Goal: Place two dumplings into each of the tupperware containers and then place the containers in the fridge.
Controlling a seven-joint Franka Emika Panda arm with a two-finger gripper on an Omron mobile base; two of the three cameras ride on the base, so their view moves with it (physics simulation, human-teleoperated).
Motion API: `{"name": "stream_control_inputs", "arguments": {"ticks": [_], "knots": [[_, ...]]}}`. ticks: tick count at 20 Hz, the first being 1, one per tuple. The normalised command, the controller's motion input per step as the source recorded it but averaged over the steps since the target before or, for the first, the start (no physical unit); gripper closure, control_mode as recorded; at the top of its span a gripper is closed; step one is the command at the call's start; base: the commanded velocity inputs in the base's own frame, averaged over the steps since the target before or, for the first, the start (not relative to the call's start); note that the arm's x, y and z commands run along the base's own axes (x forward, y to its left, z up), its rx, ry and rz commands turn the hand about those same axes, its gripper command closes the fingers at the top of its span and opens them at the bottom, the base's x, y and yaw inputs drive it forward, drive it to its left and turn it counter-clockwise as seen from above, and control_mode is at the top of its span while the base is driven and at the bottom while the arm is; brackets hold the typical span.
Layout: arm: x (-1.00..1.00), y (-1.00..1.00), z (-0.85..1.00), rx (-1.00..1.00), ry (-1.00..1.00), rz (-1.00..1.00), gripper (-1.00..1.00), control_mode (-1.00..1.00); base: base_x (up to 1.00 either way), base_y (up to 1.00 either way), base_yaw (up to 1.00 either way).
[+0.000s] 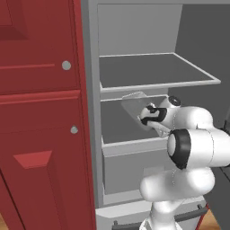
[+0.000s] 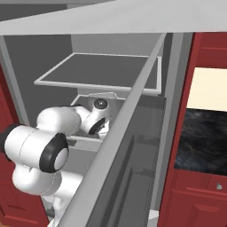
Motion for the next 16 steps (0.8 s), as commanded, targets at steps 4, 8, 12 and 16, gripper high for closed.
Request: {"name": "stream_control_inputs", "arguments": {"ticks": [4,8,12,16], "knots": [[0.52,0.0,-0.17,0.0,0.0,0.0,1.0,-1.0,0.0,0.0,0.0],[0.4,0.0,-0.07,0.0,-0.02,0.0,-1.0,-1.0,0.0,0.0,0.0],[0.17,0.0,0.0,0.0,-0.09,0.0,-1.0,-1.0,0.0,0.0,0.0],[-0.03,0.0,0.0,0.0,-0.15,0.0,-1.0,-1.0,0.0,0.0,0.0]]}}
